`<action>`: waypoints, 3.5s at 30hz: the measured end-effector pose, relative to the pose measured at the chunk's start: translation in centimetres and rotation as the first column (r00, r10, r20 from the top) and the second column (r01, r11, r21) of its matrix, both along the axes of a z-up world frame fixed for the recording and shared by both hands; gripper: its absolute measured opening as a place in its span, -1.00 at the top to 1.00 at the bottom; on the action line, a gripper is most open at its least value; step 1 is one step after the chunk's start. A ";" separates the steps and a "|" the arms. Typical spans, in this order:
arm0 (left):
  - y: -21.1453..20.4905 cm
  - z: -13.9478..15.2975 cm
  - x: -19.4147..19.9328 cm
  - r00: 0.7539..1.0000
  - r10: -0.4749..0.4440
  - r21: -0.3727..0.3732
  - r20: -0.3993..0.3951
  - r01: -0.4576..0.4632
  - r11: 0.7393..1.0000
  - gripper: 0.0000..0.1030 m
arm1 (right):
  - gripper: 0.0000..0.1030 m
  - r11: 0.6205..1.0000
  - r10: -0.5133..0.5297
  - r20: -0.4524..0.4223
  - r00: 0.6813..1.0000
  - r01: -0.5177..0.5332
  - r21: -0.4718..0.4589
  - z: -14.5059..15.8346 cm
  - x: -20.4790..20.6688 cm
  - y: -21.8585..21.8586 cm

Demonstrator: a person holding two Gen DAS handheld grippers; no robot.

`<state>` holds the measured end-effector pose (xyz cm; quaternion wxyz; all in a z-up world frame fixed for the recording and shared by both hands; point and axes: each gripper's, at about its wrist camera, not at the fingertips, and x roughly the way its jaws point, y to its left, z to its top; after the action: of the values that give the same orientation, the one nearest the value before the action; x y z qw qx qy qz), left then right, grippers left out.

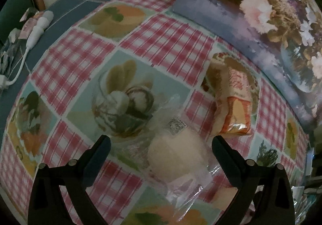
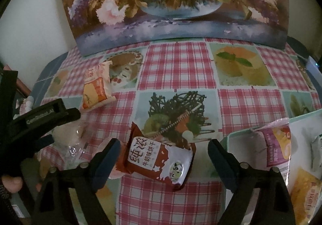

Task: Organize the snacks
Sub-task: 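Close left tool on the white bun packet while right tool grasps brown milk biscuit pack, then carry the bun packet and biscuit pack over the white tray and release both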

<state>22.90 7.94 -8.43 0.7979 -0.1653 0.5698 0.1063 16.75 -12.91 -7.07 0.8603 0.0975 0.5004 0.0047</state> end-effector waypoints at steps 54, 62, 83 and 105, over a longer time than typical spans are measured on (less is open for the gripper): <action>-0.6 7.1 -6.5 0.997 -0.062 0.055 0.055 0.059 0.997 -0.07 | -0.33 0.998 -0.048 0.030 0.998 0.047 0.035 4.4 -5.6 -0.9; -1.6 9.0 -7.1 0.989 -0.088 0.070 0.117 0.080 0.994 -0.07 | -0.33 0.995 -0.088 0.074 0.993 0.085 0.055 6.9 -8.6 -2.7; -10.1 14.6 -9.3 0.931 -0.276 0.099 0.240 0.260 0.961 -0.07 | -0.33 0.915 -0.395 0.049 0.917 0.388 0.107 7.6 -11.7 -15.6; -29.0 9.6 -12.9 0.737 -0.669 0.113 0.100 0.659 0.743 -0.08 | -0.33 0.823 -0.552 -0.009 0.834 0.546 0.156 6.1 -14.5 -23.4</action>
<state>10.02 -21.08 1.17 0.8249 0.0701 0.5324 -0.1765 2.20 -36.36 -0.98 0.8242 0.3024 0.4336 -0.2031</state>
